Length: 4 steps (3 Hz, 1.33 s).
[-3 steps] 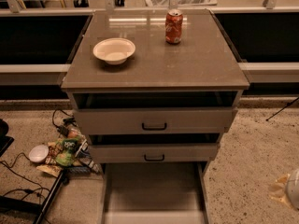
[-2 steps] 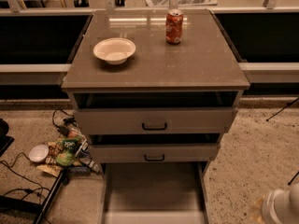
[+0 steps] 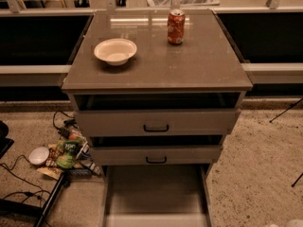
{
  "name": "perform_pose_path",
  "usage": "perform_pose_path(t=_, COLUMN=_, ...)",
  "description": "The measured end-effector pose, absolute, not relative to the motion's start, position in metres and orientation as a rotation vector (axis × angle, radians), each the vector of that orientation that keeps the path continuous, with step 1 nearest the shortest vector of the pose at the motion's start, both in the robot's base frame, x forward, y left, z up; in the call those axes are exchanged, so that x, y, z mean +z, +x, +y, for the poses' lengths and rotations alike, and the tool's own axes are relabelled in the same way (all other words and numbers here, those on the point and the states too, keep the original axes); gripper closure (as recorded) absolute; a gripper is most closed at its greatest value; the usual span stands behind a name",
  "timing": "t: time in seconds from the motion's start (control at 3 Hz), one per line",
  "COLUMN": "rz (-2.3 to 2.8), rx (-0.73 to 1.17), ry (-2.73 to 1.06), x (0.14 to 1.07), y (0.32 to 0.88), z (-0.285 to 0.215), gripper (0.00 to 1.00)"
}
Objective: Close bottom drawer
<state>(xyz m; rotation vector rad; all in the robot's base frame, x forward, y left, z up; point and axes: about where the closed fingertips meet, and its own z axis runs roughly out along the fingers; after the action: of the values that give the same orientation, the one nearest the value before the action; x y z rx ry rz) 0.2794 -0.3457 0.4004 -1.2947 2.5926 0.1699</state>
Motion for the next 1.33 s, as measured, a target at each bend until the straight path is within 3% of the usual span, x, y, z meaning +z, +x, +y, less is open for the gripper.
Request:
perform_pose_path(t=0.67, rz=2.617, rx=0.417, ry=-1.239, x=0.295, y=0.240, z=-0.328, gripper=1.00)
perform_pose_path(t=1.33, rz=2.620, rx=0.473, ry=-1.231, x=0.272, y=0.239, z=-0.321, gripper=1.00)
